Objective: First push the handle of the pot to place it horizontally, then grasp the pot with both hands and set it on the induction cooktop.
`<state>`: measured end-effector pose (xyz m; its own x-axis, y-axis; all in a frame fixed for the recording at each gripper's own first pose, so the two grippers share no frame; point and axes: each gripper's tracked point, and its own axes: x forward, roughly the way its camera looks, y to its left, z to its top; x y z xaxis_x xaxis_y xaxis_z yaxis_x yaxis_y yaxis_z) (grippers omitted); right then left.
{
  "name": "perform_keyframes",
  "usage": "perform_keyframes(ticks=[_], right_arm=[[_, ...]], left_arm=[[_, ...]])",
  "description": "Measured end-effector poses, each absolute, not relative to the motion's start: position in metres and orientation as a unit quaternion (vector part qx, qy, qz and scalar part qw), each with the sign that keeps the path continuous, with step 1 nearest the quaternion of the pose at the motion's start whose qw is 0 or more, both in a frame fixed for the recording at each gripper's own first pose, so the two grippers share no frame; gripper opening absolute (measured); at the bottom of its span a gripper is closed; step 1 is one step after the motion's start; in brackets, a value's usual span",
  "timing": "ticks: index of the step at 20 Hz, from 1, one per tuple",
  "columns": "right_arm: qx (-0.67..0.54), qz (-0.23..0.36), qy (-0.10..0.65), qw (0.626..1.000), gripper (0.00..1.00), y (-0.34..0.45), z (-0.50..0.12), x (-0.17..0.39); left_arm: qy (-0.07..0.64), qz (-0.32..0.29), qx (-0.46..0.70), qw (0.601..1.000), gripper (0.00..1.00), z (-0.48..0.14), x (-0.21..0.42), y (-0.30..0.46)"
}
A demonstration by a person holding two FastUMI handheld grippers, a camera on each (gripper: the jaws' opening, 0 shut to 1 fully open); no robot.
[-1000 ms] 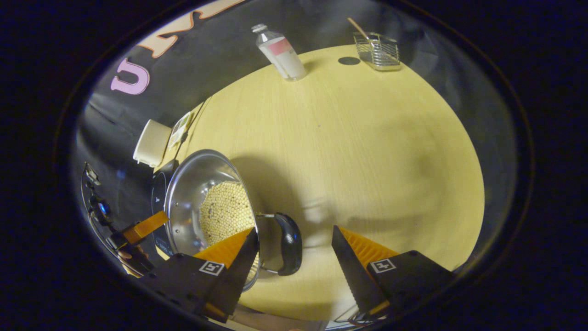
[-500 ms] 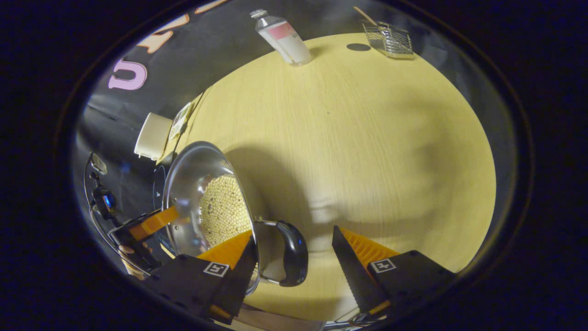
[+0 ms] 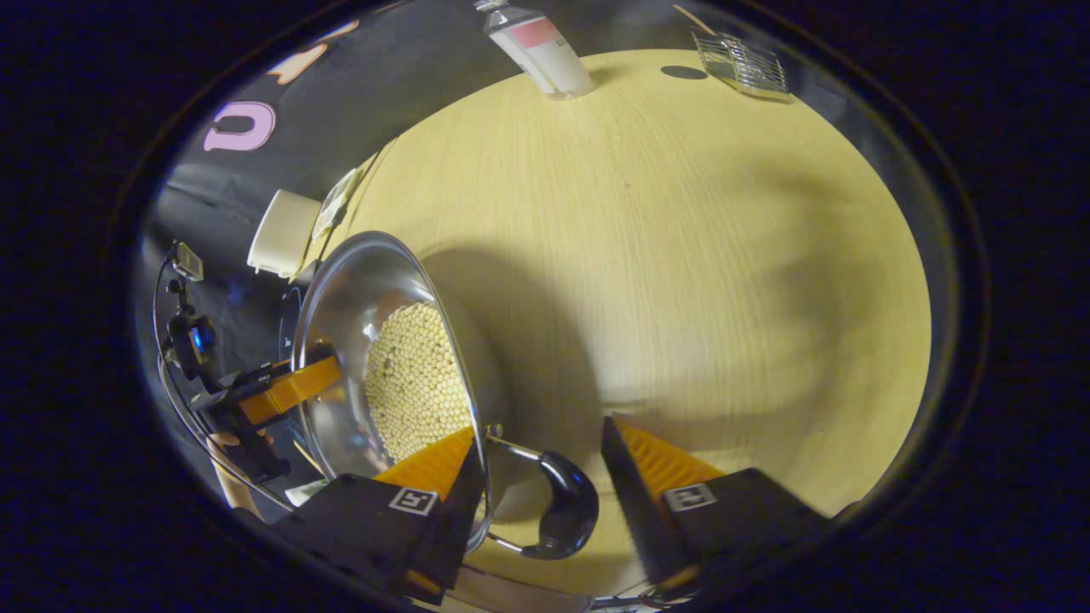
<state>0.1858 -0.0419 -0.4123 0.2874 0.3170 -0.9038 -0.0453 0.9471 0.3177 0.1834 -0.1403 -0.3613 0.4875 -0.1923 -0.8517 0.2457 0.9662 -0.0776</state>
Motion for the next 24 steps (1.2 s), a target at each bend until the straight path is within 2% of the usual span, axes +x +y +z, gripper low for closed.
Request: perform_keyframes(ticks=[2,3,4,5,6,7,8,9,13,18,19,20,21,22,24], right_arm=[[0.112,0.117,0.597,0.786,0.68,-0.039,-0.417,0.176],[0.105,0.12,0.599,0.785,0.58,-0.041,-0.417,0.175],[0.118,0.122,0.595,0.786,0.58,-0.039,-0.417,0.175],[0.133,0.118,0.596,0.783,0.6,-0.038,-0.418,0.175],[0.156,0.114,0.595,0.78,0.53,-0.04,-0.414,0.176],[0.172,0.107,0.595,0.777,0.6,-0.043,-0.413,0.176],[0.188,0.105,0.594,0.775,0.49,-0.038,-0.422,0.178],[0.185,0.106,0.594,0.776,0.53,-0.044,-0.415,0.178],[0.149,0.099,0.594,0.784,0.51,-0.063,-0.411,0.167],[0.149,0.092,0.602,0.779,0.51,-0.079,-0.397,0.142],[0.149,0.092,0.604,0.777,0.57,-0.079,-0.396,0.136],[0.151,0.092,0.607,0.775,0.51,-0.079,-0.395,0.132],[0.153,0.092,0.609,0.773,0.51,-0.078,-0.393,0.127],[0.154,0.093,0.611,0.771,0.57,-0.077,-0.391,0.121],[0.157,0.097,0.615,0.767,0.57,-0.071,-0.387,0.109]], left_arm=[[0.502,-0.124,0.029,0.855,0.83,-0.367,0.182,-0.139],[0.51,-0.119,0.031,0.851,0.78,-0.37,0.181,-0.136],[0.515,-0.119,0.031,0.848,0.69,-0.37,0.179,-0.135],[0.516,-0.124,0.031,0.847,0.72,-0.37,0.18,-0.135],[0.526,-0.125,0.03,0.841,0.72,-0.371,0.176,-0.136],[0.528,-0.125,0.025,0.839,0.69,-0.37,0.175,-0.136],[0.531,-0.127,0.015,0.838,0.69,-0.369,0.173,-0.136],[0.535,-0.128,0.001,0.835,0.65,-0.372,0.17,-0.14],[0.552,-0.131,-0.026,0.823,0.59,-0.371,0.146,-0.151],[0.558,-0.141,-0.021,0.817,0.59,-0.357,0.122,-0.161],[0.561,-0.142,-0.019,0.816,0.59,-0.354,0.118,-0.161],[0.566,-0.141,-0.016,0.812,0.59,-0.352,0.113,-0.16],[0.569,-0.14,-0.015,0.81,0.56,-0.35,0.108,-0.158],[0.573,-0.139,-0.014,0.808,0.59,-0.347,0.103,-0.155],[0.578,-0.138,-0.012,0.805,0.59,-0.34,0.094,-0.148]])
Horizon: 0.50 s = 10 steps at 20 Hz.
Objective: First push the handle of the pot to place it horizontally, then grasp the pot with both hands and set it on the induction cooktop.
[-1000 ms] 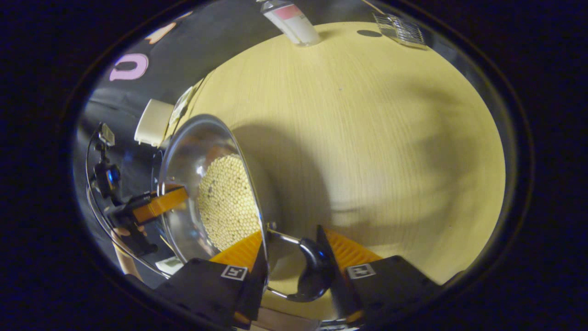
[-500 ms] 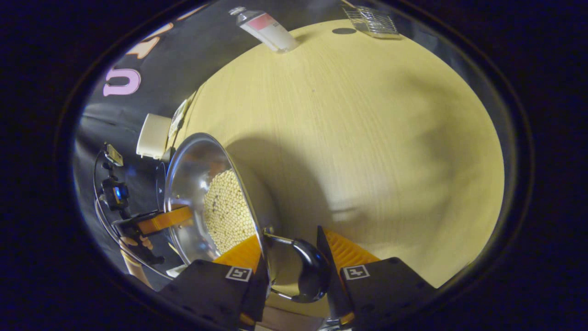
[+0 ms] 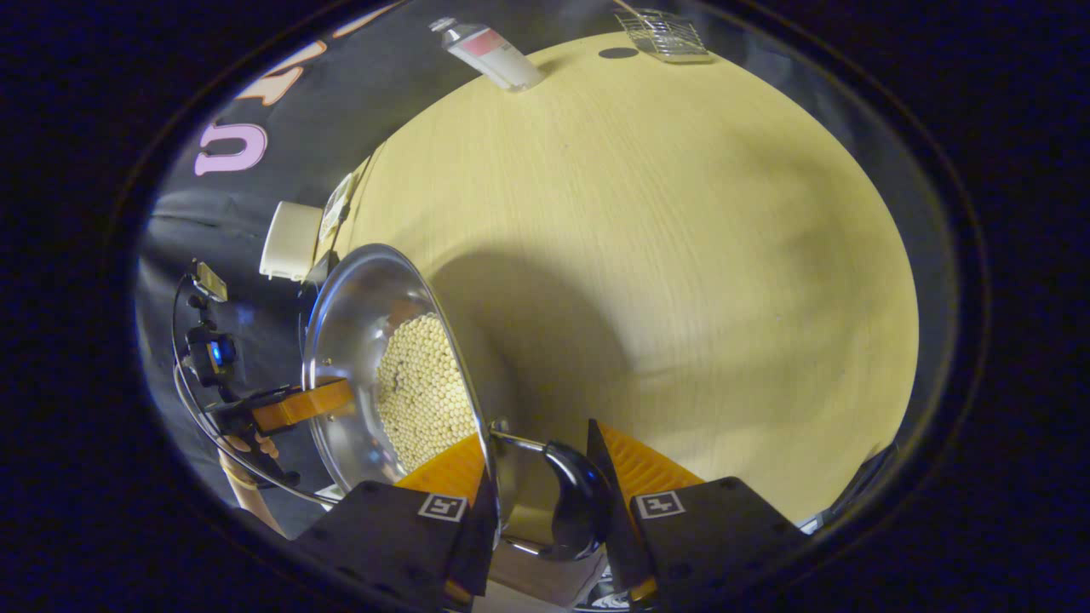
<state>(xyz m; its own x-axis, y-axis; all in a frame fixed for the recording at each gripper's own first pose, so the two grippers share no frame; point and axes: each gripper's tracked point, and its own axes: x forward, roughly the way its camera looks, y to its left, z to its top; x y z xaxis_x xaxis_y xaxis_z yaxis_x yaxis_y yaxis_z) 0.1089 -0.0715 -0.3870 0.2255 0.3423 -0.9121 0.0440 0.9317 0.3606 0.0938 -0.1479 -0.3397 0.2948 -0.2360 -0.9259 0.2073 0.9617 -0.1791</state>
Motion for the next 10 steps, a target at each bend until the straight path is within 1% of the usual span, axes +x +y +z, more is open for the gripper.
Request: perform_keyframes(ticks=[1,10], right_arm=[[0.158,0.099,0.616,0.765,0.51,-0.067,-0.384,0.105],[0.152,0.127,0.61,0.767,0.51,0.003,-0.367,0.094]], left_arm=[[0.58,-0.136,-0.012,0.803,0.59,-0.336,0.09,-0.143],[0.561,-0.115,-0.008,0.82,0.58,-0.294,0.083,-0.078]])
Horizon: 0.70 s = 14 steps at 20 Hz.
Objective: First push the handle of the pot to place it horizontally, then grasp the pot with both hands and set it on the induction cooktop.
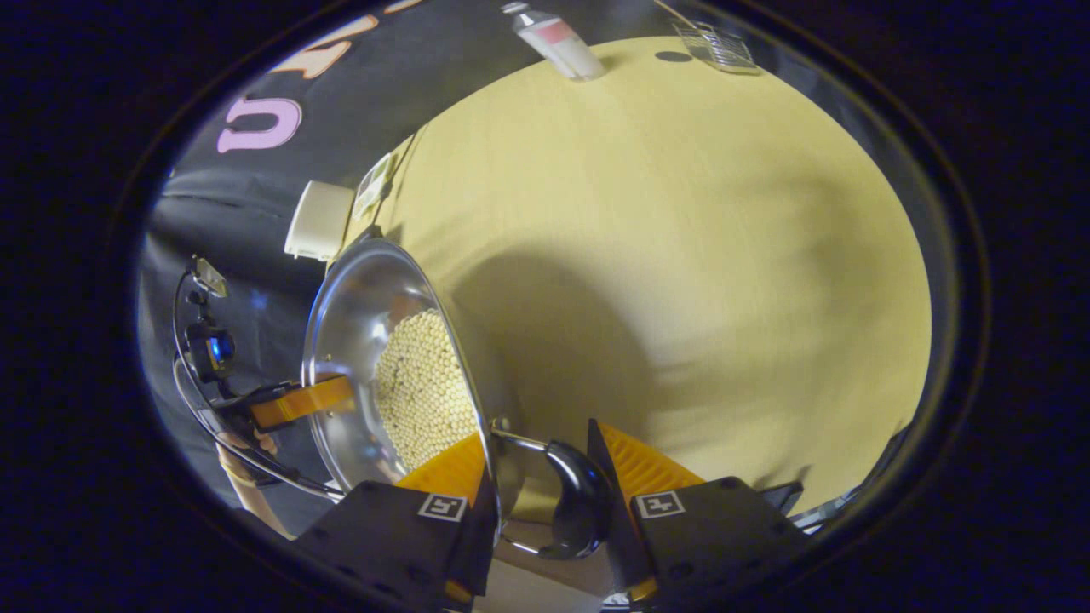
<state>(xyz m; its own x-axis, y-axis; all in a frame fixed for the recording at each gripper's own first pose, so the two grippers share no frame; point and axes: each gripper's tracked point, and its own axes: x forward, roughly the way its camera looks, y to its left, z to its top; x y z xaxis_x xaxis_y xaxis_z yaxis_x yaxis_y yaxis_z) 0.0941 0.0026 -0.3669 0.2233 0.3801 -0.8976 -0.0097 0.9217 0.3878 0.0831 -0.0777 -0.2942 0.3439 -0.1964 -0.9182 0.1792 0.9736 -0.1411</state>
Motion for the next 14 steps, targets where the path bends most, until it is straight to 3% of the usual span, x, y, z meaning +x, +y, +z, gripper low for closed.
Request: perform_keyframes(ticks=[5,6,8,14], right_arm=[[0.14,0.133,0.596,0.78,0.51,0.063,-0.359,0.098],[0.138,0.133,0.594,0.781,0.57,0.077,-0.358,0.1],[0.133,0.134,0.587,0.787,0.51,0.102,-0.355,0.102],[0.123,0.129,0.577,0.797,0.51,0.18,-0.354,0.113]], left_arm=[[0.541,-0.106,-0.021,0.834,0.61,-0.28,0.097,-0.019],[0.536,-0.107,-0.023,0.837,0.59,-0.277,0.101,-0.007],[0.531,-0.11,-0.024,0.84,0.58,-0.272,0.107,0.019],[0.509,-0.117,-0.022,0.852,0.57,-0.263,0.133,0.094]])
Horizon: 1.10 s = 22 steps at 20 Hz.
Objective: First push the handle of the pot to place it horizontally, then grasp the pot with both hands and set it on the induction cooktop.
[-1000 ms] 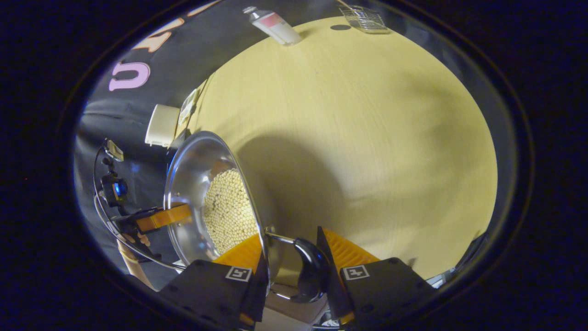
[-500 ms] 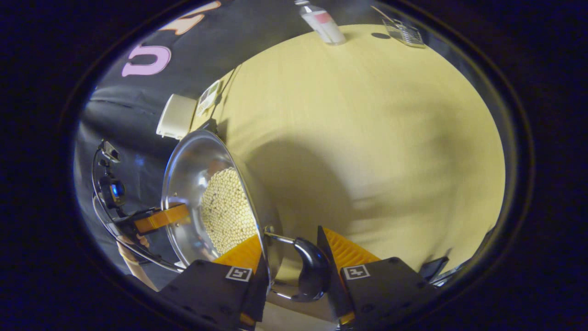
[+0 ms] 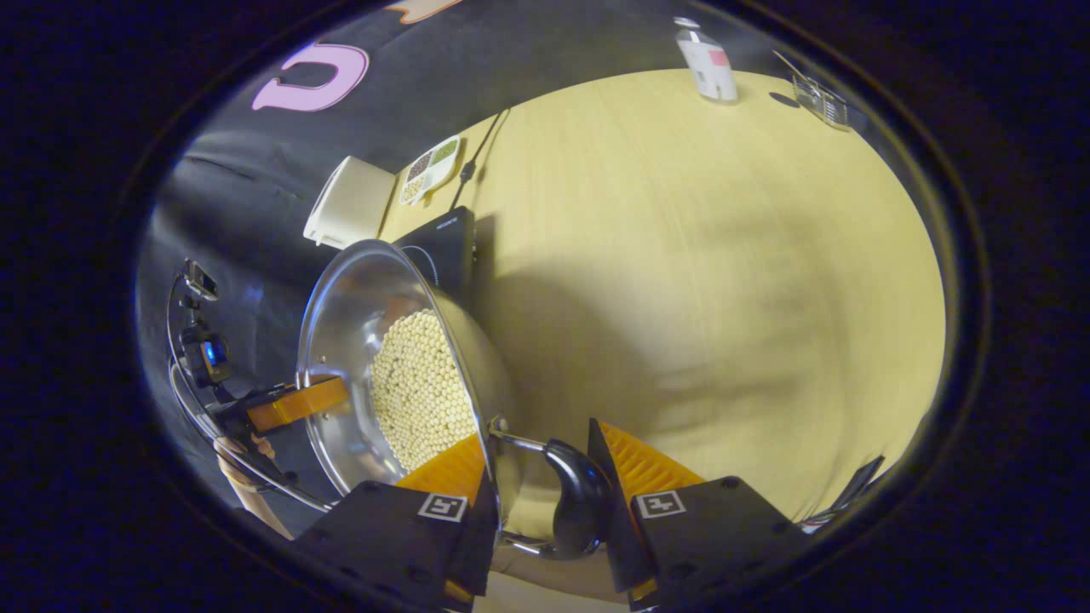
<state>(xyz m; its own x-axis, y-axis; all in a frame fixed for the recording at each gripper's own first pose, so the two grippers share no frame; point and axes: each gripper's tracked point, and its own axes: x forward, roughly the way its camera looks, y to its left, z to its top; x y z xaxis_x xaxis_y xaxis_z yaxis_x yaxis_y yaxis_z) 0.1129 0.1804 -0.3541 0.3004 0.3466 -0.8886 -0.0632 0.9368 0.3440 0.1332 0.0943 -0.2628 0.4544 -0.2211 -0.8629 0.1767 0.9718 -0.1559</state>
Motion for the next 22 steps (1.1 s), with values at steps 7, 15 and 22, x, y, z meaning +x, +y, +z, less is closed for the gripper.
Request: perform_keyframes(ticks=[7,15,22], right_arm=[[0.104,0.128,0.563,0.81,0.51,0.254,-0.363,0.155],[0.102,0.107,0.56,0.815,0.51,0.281,-0.378,0.187],[0.104,0.104,0.559,0.816,0.51,0.291,-0.386,0.199]], left_arm=[[0.48,-0.114,-0.007,0.87,0.58,-0.261,0.185,0.16],[0.461,-0.12,0.004,0.879,0.57,-0.271,0.226,0.183],[0.459,-0.119,0.008,0.88,0.58,-0.28,0.235,0.193]])
